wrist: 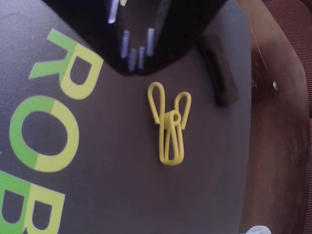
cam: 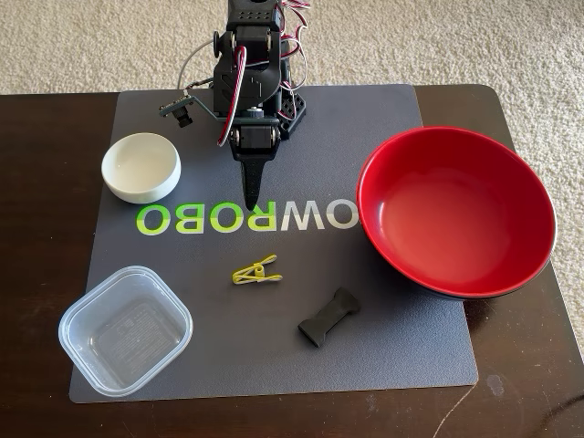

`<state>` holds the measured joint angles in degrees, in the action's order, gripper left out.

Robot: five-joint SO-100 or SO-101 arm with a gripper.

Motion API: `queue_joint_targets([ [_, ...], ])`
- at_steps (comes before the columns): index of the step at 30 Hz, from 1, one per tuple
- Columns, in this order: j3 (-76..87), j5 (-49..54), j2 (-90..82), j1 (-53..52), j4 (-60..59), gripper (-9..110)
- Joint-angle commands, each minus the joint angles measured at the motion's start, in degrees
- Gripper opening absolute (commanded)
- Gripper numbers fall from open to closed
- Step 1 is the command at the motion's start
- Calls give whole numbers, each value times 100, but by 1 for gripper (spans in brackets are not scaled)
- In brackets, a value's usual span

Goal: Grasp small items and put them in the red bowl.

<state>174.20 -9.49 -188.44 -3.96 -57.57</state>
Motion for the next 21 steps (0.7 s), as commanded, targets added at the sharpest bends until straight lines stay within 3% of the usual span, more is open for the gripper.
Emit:
queue_joint_targets([
  [1,-26,-26,-26,0,88,0],
  [21,-26,-26,-26,0,88,0],
])
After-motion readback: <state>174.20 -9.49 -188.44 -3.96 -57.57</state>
